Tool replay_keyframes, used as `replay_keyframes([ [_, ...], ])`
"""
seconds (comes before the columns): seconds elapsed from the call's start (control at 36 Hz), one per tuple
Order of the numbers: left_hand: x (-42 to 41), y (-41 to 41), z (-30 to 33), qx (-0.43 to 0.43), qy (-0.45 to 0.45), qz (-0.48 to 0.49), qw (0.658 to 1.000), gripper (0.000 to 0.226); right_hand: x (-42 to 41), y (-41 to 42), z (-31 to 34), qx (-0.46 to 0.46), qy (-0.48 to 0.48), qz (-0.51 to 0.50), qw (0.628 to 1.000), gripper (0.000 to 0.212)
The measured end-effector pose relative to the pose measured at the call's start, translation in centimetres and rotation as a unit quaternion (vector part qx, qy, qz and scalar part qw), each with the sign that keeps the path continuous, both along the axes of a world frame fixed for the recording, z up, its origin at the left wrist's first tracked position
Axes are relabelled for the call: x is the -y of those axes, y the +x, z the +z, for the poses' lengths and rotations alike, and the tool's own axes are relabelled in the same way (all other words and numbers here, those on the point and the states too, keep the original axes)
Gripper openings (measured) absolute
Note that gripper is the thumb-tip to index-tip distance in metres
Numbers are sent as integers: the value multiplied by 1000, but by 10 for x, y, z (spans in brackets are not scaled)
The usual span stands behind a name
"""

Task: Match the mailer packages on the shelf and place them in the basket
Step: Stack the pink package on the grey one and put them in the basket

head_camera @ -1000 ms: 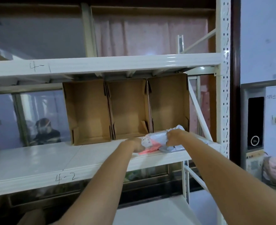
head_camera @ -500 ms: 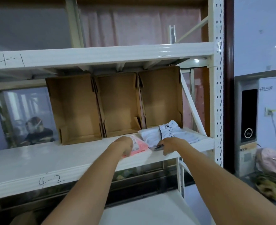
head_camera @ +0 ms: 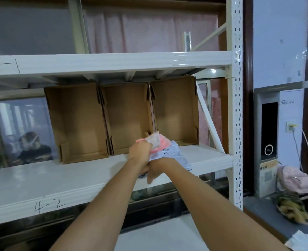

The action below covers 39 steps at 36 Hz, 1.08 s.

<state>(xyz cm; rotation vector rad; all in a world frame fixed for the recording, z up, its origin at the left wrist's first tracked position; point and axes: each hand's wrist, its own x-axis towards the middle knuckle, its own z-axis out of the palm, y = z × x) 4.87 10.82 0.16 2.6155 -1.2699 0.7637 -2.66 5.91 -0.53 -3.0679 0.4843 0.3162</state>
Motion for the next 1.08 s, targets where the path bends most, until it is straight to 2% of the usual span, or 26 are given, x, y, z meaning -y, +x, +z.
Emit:
replay_keyframes([
  [0.06, 1, 1, -7, -35, 55, 14, 998, 23, 4, -8, 7, 22, 54, -26, 998, 57],
  [0.08, -1, 3, -9, -67, 61, 9, 996, 25, 7, -11, 12, 24, 110, -42, 993, 51],
  [0.14, -6, 10, -13, -119, 63, -10, 991, 27, 21, -19, 24, 60, 260, -87, 960, 41],
  [0.17, -9, 14, -15, -138, 74, -25, 987, 28, 31, -20, 30, 104, 297, -108, 943, 37],
  [0.19, -13, 18, -17, -158, 83, -30, 984, 27, 41, -22, 35, 155, 301, -129, 932, 29],
  [0.25, -19, 24, -19, -208, 68, -31, 975, 19, 65, -24, 40, 256, 208, -179, 927, 15],
  [0.28, -21, 26, -19, -239, 43, -37, 969, 18, 74, -26, 38, 290, 159, -199, 923, 15],
  [0.31, -23, 27, -18, -272, 10, -39, 962, 19, 82, -26, 33, 310, 134, -213, 917, 17],
  [0.36, -24, 31, -19, -316, -62, -23, 946, 23, 102, -16, 17, 283, 126, -241, 920, 29],
  [0.42, -26, 39, -21, -286, -81, 34, 954, 30, 128, 7, -6, 268, 143, -246, 921, 65],
  [0.47, -31, 48, -28, -269, -56, 128, 953, 48, 108, -1, -4, 284, 205, -276, 895, 92],
  [0.5, -33, 50, -31, -283, -34, 159, 945, 58, 93, -12, 2, 277, 237, -289, 885, 93],
  [0.53, -34, 53, -34, -302, -21, 167, 938, 64, 88, -13, 3, 281, 274, -305, 868, 85],
  [0.56, -34, 54, -35, -327, -28, 161, 931, 67, 91, -7, 1, 283, 281, -289, 870, 72],
  [0.58, -33, 54, -35, -360, -60, 150, 919, 69, 101, 2, -5, 275, 287, -268, 878, 64],
  [0.61, -30, 52, -34, -413, -110, 134, 894, 70, 137, 28, -21, 261, 277, -266, 886, 70],
  [0.67, -25, 47, -32, -512, -223, 83, 825, 59, 199, 83, -58, 288, 297, -259, 873, 96],
  [0.69, -21, 46, -32, -539, -263, 63, 798, 52, 201, 90, -63, 299, 315, -266, 861, 93],
  [0.78, -19, 41, -33, -575, -334, 50, 745, 50, 94, 11, -15, 344, 364, -279, 819, 45],
  [0.81, -20, 42, -34, -591, -352, 49, 724, 49, 89, 6, -14, 359, 381, -289, 801, 37],
  [0.89, -28, 42, -32, -651, -377, 34, 658, 45, 82, -4, -9, 358, 428, -276, 783, 42],
  [0.94, -33, 46, -29, -674, -371, 23, 639, 52, 77, -10, -7, 339, 479, -289, 757, 51],
  [1.0, -38, 43, -27, -710, -364, 6, 603, 43, 72, -17, -7, 347, 504, -295, 734, 63],
  [1.06, -42, 30, -23, -730, -348, -8, 588, 33, 68, -21, -13, 348, 502, -305, 730, 76],
  [1.08, -44, 25, -22, -730, -336, -15, 595, 33, 68, -19, -17, 358, 502, -306, 726, 78],
])
